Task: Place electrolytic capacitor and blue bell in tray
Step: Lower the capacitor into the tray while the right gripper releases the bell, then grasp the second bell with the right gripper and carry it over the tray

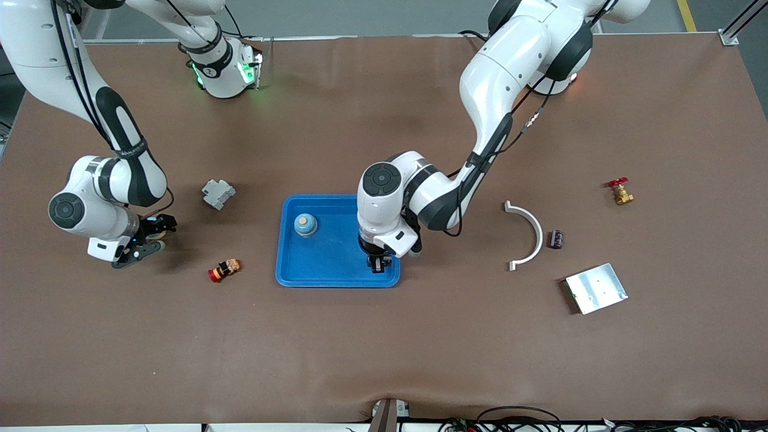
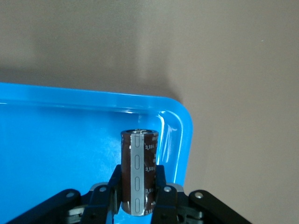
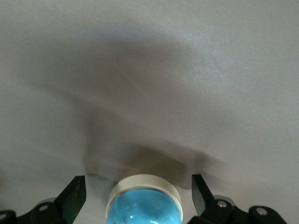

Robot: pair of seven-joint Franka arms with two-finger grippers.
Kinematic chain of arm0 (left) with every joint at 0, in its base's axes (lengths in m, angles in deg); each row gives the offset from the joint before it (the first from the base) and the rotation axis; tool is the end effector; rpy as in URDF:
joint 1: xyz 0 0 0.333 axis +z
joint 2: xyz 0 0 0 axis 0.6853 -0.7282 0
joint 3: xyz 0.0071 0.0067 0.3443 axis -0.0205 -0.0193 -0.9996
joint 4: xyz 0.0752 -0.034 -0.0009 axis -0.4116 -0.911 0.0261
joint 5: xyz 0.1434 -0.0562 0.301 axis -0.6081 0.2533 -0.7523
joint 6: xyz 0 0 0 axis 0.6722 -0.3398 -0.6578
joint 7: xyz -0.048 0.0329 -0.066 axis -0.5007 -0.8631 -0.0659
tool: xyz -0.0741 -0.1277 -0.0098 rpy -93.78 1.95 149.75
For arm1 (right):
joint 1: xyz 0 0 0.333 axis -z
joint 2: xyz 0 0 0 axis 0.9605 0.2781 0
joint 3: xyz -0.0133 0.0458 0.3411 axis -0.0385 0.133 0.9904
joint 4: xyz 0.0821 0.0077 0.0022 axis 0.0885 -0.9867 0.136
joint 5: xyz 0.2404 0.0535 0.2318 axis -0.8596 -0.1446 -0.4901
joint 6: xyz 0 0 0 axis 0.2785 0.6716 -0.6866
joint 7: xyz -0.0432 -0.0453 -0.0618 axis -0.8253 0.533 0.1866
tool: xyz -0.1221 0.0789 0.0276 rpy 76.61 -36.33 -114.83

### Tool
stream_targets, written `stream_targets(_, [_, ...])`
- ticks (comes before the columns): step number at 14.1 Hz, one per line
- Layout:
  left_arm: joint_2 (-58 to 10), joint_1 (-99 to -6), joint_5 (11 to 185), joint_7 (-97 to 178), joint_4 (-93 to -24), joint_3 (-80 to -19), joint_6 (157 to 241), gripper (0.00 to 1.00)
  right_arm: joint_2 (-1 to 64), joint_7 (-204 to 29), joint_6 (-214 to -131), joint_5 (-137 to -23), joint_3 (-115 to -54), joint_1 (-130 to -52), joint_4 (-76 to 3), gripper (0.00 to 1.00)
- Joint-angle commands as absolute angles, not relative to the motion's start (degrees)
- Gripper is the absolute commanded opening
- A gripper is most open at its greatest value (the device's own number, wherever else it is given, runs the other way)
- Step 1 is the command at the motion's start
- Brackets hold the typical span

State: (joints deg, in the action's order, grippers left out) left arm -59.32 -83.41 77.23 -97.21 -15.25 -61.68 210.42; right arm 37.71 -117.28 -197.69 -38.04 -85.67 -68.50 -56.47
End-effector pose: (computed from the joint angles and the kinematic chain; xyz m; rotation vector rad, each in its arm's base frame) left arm 0.5781 -0.5349 0.2289 1.9765 2.1616 0.1067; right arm 0.5417 -0.1162 0.2000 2.9966 0.7268 -0.2535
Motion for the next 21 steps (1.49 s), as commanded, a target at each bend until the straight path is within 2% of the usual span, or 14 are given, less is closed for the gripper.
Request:
stream_targets(1, [-62.37,-86.76,77.68,-98.21,-11.73,-64.94,210.97,0.00,36.70,-119.74,-197.70,-36.84,-85.84,-67.61,-57.22,1.00])
stream_targets(8, [-64.56,-90.10,77.59,-98.12,-11.73,-68.37,212.99,0.00,36.88,-121.60,-197.70,-37.37,-86.90,-67.35,-57.31,1.00])
stream_targets(9, [-64.83,-90.63,77.68,-98.04,-11.81,-69.16,212.99,0.00,36.88,-121.51,-197.70,-37.55,-86.90,-67.35,-57.31,0.97])
stream_targets(12, [-64.92,-91.07,77.59,-97.86,-11.82,-69.69,212.99,0.00,36.96,-121.33,-197.53,-38.42,-86.81,-67.61,-57.31,0.84])
stream_targets(13, [-64.92,-91.07,77.59,-97.86,-11.82,-69.78,212.99,0.00,36.96,-121.25,-197.18,-39.04,-86.73,-67.70,-57.31,0.77])
stream_targets(16, [-64.92,-91.86,77.59,-97.77,-11.82,-70.31,212.99,0.00,36.44,-121.33,-190.61,-43.24,-86.73,-67.96,-54.25,0.43])
stream_targets(17, [-64.92,-92.21,77.59,-97.77,-11.90,-70.92,212.99,0.00,36.44,-121.42,-188.93,-44.30,-86.73,-68.14,-53.45,0.36])
stream_targets(21, [-65.62,-93.27,77.15,-96.10,-12.34,-71.01,212.99,0.00,35.21,-120.63,-183.66,-44.40,-86.20,-69.54,-49.68,0.24])
